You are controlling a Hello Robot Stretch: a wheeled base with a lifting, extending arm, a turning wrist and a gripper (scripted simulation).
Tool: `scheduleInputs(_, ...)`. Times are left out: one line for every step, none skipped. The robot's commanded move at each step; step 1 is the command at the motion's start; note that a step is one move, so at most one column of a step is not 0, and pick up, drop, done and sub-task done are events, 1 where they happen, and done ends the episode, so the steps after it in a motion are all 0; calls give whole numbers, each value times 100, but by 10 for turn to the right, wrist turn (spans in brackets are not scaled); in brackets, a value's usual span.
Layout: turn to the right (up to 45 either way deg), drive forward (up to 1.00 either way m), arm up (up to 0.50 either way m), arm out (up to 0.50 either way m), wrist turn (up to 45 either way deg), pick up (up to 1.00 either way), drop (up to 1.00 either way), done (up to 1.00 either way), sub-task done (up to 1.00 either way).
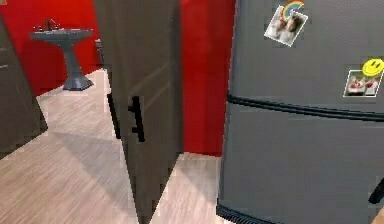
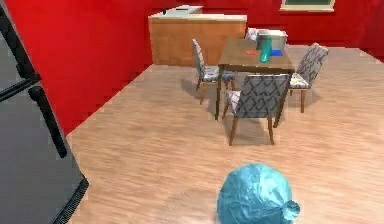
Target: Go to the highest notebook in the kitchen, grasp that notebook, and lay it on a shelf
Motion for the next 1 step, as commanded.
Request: scheduleInputs(450, 0, 0, 0, 0, 0, 0, 0, 0)
